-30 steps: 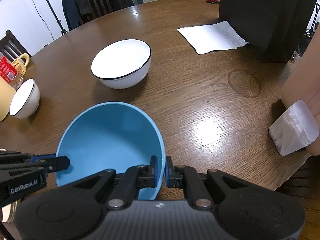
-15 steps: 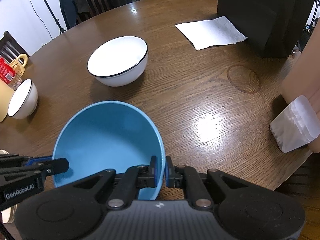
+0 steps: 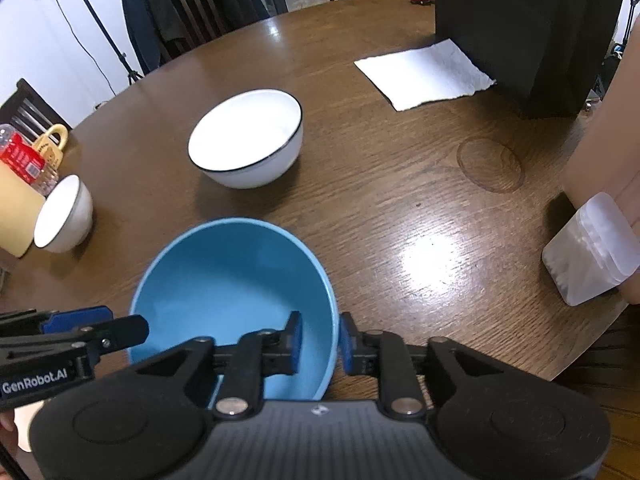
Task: Organize plates and bowls
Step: 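Lower the held blue bowl onto the table beside the cream plates, then open the left gripper while the right gripper also opens, releasing the bowl, then withdraw both grippers from the blue bowl and move toward a white bowl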
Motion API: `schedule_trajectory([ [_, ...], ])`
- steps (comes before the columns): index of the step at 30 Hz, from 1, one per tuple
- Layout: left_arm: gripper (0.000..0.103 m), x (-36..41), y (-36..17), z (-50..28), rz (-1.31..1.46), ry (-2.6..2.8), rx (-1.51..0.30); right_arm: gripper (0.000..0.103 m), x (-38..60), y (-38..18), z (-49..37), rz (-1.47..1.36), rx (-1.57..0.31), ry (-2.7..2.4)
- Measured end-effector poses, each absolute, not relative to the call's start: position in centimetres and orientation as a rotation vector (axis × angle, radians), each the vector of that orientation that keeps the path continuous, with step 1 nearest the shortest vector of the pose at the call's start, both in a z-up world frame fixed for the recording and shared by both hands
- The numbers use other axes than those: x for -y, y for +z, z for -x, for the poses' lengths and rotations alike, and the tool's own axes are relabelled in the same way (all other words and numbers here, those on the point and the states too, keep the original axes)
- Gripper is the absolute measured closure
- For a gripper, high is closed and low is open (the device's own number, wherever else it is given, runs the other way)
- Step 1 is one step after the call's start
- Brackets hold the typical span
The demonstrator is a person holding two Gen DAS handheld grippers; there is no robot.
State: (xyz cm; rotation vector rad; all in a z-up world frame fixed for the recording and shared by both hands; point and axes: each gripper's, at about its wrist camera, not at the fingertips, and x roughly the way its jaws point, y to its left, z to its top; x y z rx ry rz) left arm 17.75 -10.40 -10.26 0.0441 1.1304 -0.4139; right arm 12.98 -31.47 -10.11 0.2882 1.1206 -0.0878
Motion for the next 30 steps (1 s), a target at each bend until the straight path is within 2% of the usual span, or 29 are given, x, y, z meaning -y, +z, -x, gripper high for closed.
schedule_trajectory([
  [1, 0.043, 10.1, -10.1, -17.7, -0.043, -0.409, -1.126, 0.074, 31.4, -9.9, -12.9, -0.286, -1.115, -0.087],
  [3, 0.04, 9.7, -9.8, -17.5, -0.035, -0.402, -1.114, 0.065, 31.2, -9.5, -12.7, -0.277, -1.106, -0.088],
  [5, 0.031, 9.1, -9.4, -17.3, -0.028, -0.393, -1.102, 0.053, 31.1, -9.2, -12.6, -0.275, -1.098, -0.088],
  [7, 0.021, 8.6, -9.0, -17.1, -0.021, -0.388, -1.088, 0.045, 30.9, -8.9, -12.4, -0.271, -1.09, -0.087],
  [9, 0.013, 8.0, -8.6, -16.8, -0.018, -0.381, -1.074, 0.033, 30.6, -8.5, -12.2, -0.268, -1.08, -0.085],
  [11, 0.004, 7.4, -8.1, -16.4, -0.019, -0.367, -1.059, 0.015, 30.5, -8.1, -12.0, -0.268, -1.069, -0.085],
  [12, 0.0, 7.1, -7.9, -16.3, -0.018, -0.361, -1.051, 0.012, 30.4, -7.9, -11.9, -0.266, -1.064, -0.084],
  [14, 0.0, 6.4, -7.4, -15.9, -0.011, -0.355, -1.037, 0.005, 30.1, -7.5, -11.7, -0.262, -1.059, -0.085],
  [16, 0.0, 5.7, -7.0, -15.5, -0.008, -0.342, -1.023, 0.0, 29.7, -7.2, -11.6, -0.25, -1.059, -0.091],
  [30, 0.0, 1.1, -4.5, -13.0, 0.014, -0.252, -0.959, 0.0, 27.2, -5.7, -9.1, -0.19, -1.057, -0.096],
])
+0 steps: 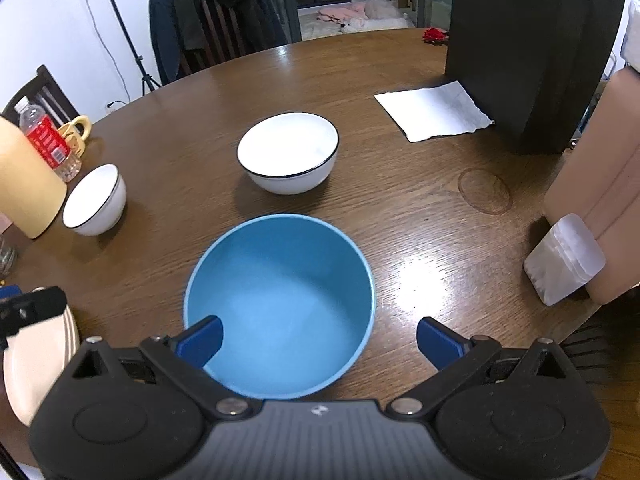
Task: Organize plates and bowls
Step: 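Withdraw both grippers from the blue bowl and move toward a white bowl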
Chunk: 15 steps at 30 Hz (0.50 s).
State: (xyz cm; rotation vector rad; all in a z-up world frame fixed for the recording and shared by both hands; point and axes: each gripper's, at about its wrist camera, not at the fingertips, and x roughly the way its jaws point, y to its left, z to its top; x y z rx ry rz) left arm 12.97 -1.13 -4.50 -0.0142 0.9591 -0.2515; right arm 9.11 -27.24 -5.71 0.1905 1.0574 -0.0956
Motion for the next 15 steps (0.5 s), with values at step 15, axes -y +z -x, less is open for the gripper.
schedule_trajectory([
  [15, 0.0, -0.1, -2.5, -10.7, 0.141, -0.062, -0.911, 0.0, 27.4, -2.5, -10.0, -0.075, -1.057, 0.049],
])
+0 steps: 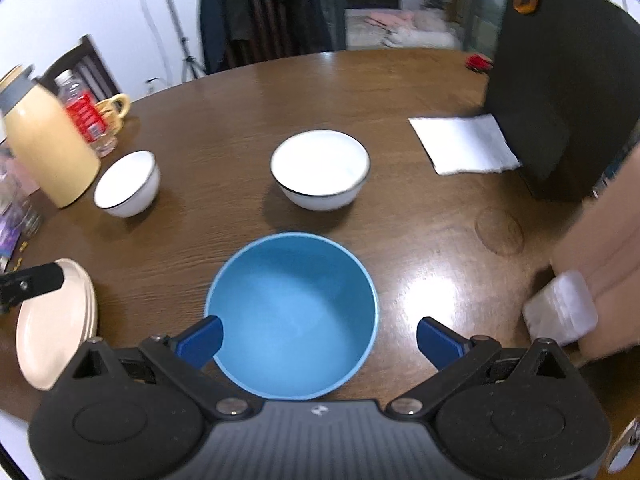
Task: Organize plates and bowls
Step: 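Withdraw both grippers from the blue bowl and move toward a white bowl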
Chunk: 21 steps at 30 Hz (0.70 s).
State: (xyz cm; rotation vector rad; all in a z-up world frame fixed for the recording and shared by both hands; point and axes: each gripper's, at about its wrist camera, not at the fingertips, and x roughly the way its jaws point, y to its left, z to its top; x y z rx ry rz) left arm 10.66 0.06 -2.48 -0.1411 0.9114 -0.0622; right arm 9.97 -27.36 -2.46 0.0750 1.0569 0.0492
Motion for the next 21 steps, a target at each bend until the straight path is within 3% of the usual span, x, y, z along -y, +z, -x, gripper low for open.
schedule_trajectory([
  [21, 0.0, -5.9, -0.9, -13.7, 0.208, 0.096, -0.896, 0.0, 19.7, -1.0, -15.1, -0.021, -1.051, 0.206],
])
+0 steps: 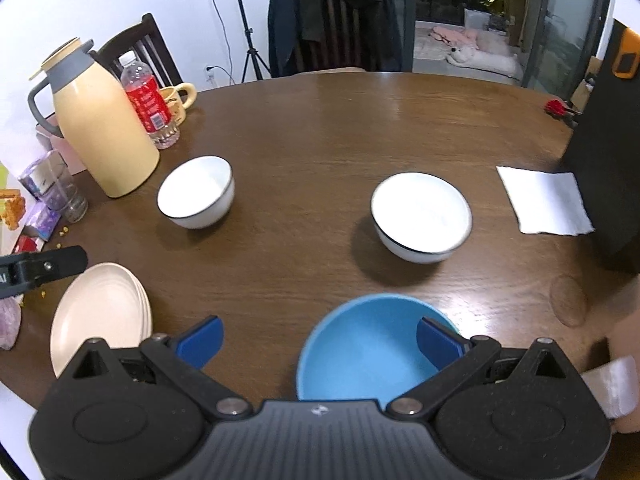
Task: Organize plates and bowls
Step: 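Withdraw both grippers from the blue bowl and move toward a white bowl, then close the left gripper on the white bowl rim while the right gripper also clamps it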
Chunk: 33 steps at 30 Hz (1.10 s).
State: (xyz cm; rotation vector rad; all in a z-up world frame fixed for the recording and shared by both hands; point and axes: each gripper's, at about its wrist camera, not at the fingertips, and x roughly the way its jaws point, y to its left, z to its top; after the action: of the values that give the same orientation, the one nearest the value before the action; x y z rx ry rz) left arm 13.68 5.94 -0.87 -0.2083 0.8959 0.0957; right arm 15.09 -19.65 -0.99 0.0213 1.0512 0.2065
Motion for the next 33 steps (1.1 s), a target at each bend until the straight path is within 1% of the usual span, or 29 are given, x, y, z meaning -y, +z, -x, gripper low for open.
schedule_trajectory([
  [19, 0.0, -12.6, -2.1, -20.8, 0.259, 0.15, -0.923, 0.0, 11.0, -2.2, -23.5, 0.002, -1.107, 0.261],
  [33, 0.0, -14.7, -4.2, -26.5, 0.267, 0.153, -0.965, 0.0, 7.8, -4.7, -28.8, 0.007, -1.158, 0.242],
])
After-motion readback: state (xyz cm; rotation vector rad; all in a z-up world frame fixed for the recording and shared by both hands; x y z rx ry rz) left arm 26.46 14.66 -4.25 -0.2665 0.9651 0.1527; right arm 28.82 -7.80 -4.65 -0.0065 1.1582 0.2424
